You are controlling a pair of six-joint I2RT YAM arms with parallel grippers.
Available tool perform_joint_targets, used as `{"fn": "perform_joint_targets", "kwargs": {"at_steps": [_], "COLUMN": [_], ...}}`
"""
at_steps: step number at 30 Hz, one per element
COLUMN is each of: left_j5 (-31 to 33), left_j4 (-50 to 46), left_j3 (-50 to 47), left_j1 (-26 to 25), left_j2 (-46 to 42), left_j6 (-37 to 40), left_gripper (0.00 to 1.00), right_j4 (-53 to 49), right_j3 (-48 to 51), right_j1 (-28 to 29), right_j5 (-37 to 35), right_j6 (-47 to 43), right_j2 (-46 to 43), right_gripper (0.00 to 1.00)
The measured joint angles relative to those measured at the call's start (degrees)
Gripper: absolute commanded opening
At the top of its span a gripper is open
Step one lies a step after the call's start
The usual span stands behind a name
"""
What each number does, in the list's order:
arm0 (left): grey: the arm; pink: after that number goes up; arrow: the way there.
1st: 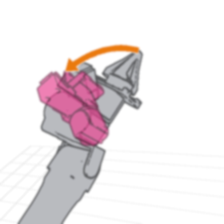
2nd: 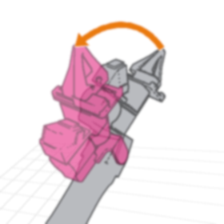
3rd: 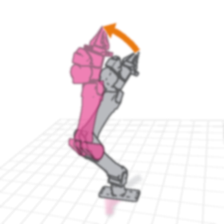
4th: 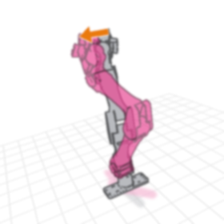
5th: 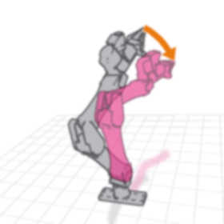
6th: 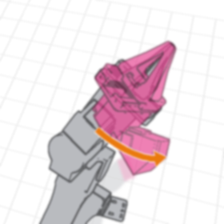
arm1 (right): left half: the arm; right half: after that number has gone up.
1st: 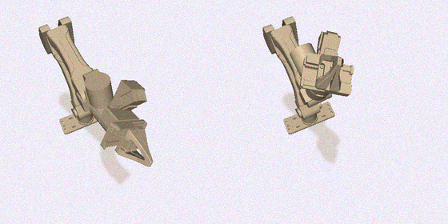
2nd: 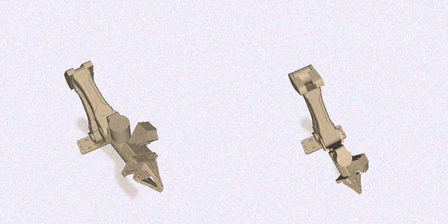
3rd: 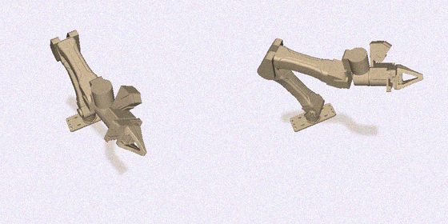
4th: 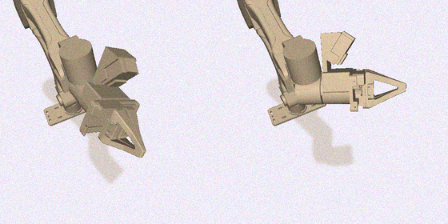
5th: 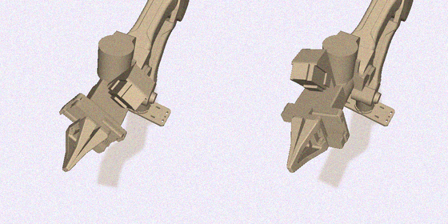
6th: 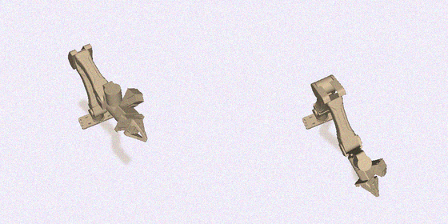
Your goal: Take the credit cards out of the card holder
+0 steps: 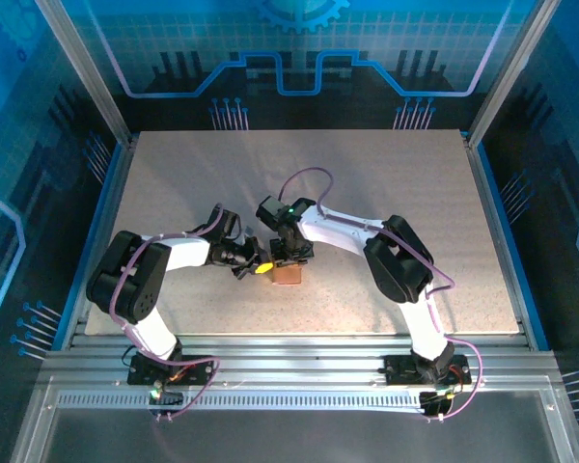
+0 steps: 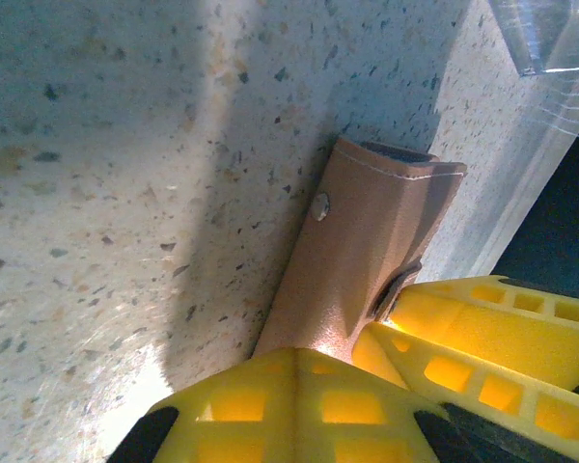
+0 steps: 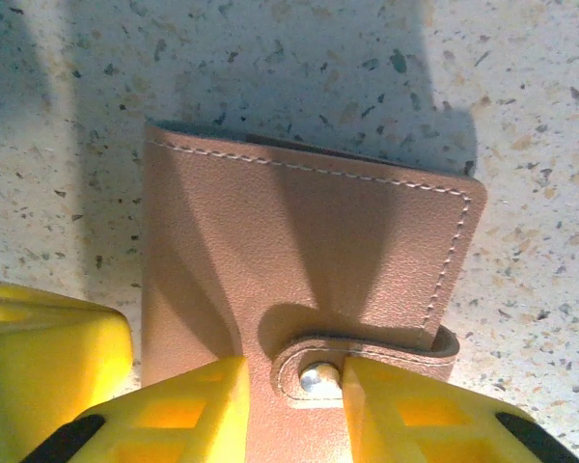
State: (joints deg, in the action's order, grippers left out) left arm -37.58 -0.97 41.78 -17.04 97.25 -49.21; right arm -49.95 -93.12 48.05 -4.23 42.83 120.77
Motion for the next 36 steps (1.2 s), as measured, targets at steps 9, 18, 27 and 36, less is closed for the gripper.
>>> {"fn": "perform_joint_targets", "kwargs": {"at_steps": [9, 18, 27, 36], "left_j5": [-0.4, -1.3, -1.1, 6.7], "left_j4": [0.0, 0.5, -0.7, -14.4], "left_j3": [0.0, 0.0, 0.9, 11.4], "left_j1": [0.0, -0.3, -1.1, -4.5], "left_j2": [0.0, 0.0, 0.0, -0.2], "left_j6": [0.0, -0.3, -0.2, 6.8], "left_gripper": [0.02, 0.02, 0.08, 0.25], "right_j4": [-0.5, 1.9, 7.8, 13.5], "right_j3": [0.0, 2.7, 10.9, 20.8], "right_j1": [0.0, 0.0, -0.5, -4.7], "right_j5": [-1.3, -1.3, 1.5, 4.7], "right_j6": [-0.2, -0.2, 0.5, 1.3], "right_j2": [0.0, -2.1, -9.7, -18.3], "right_gripper": [0.12, 0.06, 0.07, 0.07]}}
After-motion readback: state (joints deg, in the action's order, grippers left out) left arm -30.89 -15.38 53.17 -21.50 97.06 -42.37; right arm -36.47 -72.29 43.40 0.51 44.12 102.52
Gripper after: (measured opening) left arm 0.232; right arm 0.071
